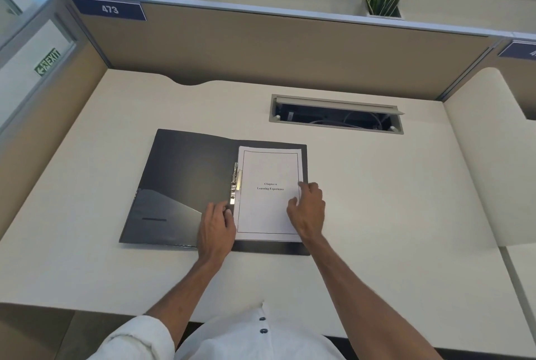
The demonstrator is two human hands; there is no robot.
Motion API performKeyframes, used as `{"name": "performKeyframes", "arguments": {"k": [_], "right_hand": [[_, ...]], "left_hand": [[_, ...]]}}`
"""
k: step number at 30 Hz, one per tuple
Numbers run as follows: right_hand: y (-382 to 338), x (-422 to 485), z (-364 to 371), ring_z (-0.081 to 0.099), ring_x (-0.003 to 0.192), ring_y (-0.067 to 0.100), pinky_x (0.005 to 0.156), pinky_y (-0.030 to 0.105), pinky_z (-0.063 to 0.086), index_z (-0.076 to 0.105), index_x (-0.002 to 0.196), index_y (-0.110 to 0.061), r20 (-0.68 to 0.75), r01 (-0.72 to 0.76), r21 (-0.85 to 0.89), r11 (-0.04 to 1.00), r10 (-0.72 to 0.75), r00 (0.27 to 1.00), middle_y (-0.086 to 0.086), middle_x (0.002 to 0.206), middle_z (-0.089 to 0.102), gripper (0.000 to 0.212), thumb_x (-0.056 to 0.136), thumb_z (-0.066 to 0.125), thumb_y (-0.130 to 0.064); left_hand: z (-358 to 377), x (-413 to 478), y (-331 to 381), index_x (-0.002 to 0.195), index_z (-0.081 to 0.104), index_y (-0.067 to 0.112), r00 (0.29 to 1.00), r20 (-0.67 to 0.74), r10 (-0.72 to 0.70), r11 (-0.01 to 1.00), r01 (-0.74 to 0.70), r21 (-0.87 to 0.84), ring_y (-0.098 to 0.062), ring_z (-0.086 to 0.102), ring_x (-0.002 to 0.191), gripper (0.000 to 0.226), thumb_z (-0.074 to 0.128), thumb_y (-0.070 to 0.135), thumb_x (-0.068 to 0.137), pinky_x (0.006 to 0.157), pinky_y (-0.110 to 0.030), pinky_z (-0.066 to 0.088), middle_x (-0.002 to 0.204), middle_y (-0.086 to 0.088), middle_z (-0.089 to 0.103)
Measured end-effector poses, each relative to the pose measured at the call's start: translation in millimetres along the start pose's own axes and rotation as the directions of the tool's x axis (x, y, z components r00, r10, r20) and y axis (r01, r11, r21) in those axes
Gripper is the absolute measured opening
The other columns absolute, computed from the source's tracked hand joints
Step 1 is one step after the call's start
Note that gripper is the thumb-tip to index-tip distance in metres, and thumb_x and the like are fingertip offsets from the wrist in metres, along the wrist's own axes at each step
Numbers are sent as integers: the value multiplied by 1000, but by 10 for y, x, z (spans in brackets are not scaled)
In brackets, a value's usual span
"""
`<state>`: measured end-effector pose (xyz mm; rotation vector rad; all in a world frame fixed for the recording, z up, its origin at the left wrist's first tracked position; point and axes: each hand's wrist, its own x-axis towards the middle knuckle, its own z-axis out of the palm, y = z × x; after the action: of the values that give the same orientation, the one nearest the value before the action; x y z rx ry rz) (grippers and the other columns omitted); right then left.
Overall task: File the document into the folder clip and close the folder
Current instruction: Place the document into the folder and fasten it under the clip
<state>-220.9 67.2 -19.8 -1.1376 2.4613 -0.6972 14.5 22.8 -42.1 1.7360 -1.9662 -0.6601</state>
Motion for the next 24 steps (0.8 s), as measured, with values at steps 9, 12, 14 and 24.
{"name": "performKeyframes", "arguments": {"k": [9,12,14,24], "right_hand": [[-356,202,154,16,162,33,128,50,23,32,165,-19,424,391,-163,906,-293,857,11,176,17,72,101,65,-23],[-404,255,252,7,165,32,131,50,14,23,168,-22,460,435,-201,877,-308,833,8,179,5,75,104,63,-28],[-414,291,297,3,165,31,131,51,10,19,169,-24,471,446,-215,869,-308,827,7,180,0,76,105,59,-31],[-311,348,423,1,166,28,132,53,10,11,170,-27,521,444,-233,865,-274,808,4,179,-8,77,108,53,-42]], "left_hand": [[-142,497,3,138,62,15,988,53,144,969,-151,195,-23,59,114,34,55,26,106,92,-40,58,129,-5,65],[-109,657,14,154,51,12,978,138,160,941,-193,280,-29,55,138,49,51,33,109,111,-49,52,151,-10,59],[-92,758,57,163,40,11,969,199,150,922,-210,324,-34,43,154,57,47,34,111,122,-56,41,167,-12,45],[-45,1139,250,172,17,16,902,361,238,858,-369,358,-32,14,167,74,55,22,109,133,-56,18,181,-5,17]]}}
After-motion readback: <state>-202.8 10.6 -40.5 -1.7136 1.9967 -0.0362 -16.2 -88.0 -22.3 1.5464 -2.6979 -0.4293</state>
